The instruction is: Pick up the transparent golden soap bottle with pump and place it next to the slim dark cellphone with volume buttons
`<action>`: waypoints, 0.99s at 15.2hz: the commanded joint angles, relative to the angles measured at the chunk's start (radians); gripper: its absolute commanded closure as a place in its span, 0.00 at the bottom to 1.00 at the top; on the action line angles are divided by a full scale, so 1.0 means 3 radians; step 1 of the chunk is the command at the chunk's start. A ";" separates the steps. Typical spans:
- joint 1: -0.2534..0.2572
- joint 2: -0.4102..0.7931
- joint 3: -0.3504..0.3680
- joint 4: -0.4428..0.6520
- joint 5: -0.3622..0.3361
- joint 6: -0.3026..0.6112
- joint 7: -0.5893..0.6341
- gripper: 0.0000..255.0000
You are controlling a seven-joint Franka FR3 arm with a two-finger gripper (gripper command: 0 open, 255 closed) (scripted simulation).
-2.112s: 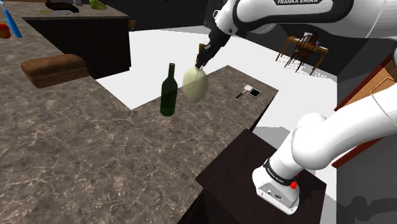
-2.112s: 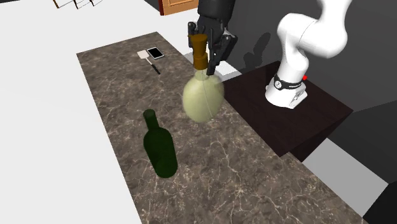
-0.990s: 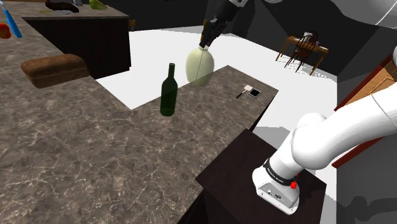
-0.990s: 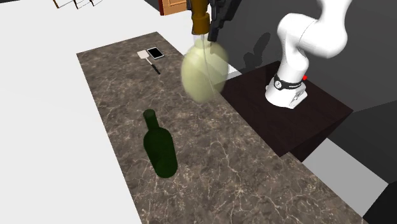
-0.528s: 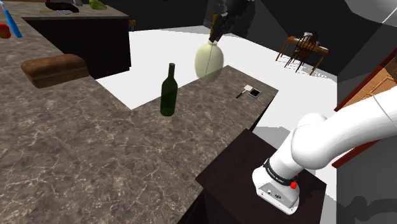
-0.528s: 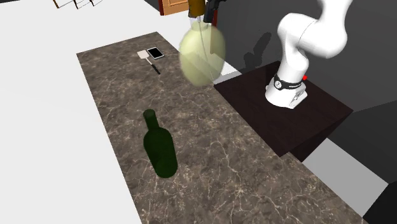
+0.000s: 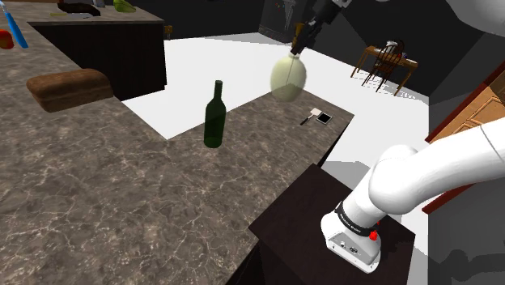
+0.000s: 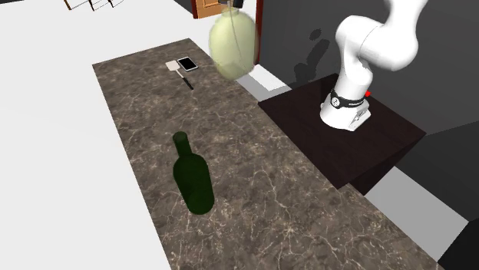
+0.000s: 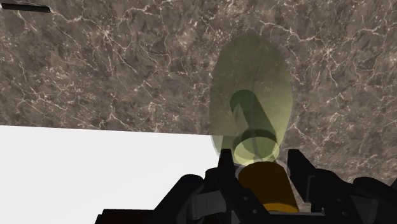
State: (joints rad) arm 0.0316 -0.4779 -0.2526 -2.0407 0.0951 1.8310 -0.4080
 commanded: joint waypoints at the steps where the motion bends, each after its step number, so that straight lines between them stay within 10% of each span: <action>1: -0.0042 0.0003 -0.0131 0.0044 -0.0018 -0.0058 -0.0164 1.00; 15: -0.0237 0.0414 -0.1152 0.0647 0.0008 -0.0432 -0.1363 1.00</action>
State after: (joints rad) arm -0.0380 -0.3784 -0.5670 -1.8766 0.0890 1.7139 -0.7809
